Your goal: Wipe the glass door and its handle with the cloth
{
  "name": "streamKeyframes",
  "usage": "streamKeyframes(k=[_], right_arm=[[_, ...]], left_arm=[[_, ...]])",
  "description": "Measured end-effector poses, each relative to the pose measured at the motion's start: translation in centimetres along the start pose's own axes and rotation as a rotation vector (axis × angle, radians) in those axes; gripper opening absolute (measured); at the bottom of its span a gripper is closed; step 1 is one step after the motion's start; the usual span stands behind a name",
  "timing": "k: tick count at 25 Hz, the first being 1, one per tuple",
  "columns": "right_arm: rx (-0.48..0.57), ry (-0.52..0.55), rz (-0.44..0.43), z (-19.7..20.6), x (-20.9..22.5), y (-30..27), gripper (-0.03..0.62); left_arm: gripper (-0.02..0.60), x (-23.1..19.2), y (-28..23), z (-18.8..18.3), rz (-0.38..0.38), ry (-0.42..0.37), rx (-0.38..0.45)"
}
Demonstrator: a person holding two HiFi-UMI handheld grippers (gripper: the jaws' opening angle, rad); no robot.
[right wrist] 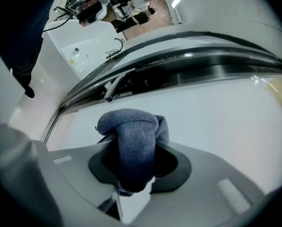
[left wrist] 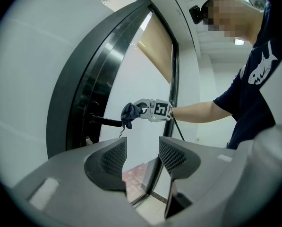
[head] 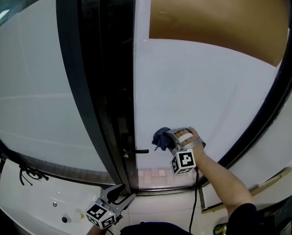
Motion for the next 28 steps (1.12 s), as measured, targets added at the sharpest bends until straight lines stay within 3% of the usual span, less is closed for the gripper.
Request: streamKeyframes(k=[8,17,22,28], right_arm=[[-0.213,-0.077,-0.011,12.4,-1.4,2.8,0.126],[-0.365,-0.151,-0.012,19.6,-1.9,4.8,0.126],[-0.275,-0.261,-0.015,16.4,-1.6,6.0,0.126],[-0.012,-0.41,-0.054,6.0,1.2,6.1,0.126]], left_arm=[[0.209,1.0,-2.1,-0.3,0.057,-0.027,-0.012],[0.209,2.0,-2.4,-0.5,0.06,-0.029,-0.017],[0.209,1.6,-1.8,0.3,0.05,-0.017,-0.01],[0.209,1.5,-1.1,-0.2,0.029,-0.013,-0.018]])
Point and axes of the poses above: the fingertips, and each gripper's own axes: y backward along the fingers, x to its right, z out of its underside, the point moved 5 cm from there along y, backward along the fingers, and after that the axes turned 11 degrees about -x, right-handed, at the moved point
